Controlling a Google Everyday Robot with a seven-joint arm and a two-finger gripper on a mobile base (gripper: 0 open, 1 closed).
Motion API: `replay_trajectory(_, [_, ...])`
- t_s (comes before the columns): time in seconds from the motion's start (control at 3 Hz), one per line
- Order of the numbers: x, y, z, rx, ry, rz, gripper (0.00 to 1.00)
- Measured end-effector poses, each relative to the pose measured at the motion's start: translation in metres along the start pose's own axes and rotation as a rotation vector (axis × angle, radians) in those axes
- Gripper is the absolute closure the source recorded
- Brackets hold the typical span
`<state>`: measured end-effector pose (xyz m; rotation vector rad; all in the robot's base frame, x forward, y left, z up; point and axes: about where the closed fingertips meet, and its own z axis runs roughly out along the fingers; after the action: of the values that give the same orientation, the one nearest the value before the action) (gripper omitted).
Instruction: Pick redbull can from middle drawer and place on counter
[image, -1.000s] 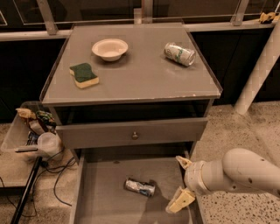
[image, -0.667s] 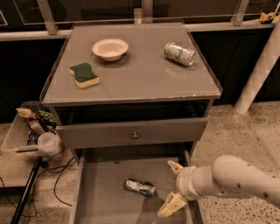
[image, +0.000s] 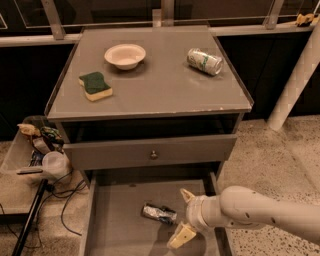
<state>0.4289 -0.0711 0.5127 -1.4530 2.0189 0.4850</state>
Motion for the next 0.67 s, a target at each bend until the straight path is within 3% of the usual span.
replay_trajectory(0.33, [0.0086, -0.0193, 0.0217, 0.06, 0.002, 0.018, 0.0])
replay_trajectory(0.67, [0.0089, -0.0234, 0.0281, 0.057, 0.01, 0.015, 0.0])
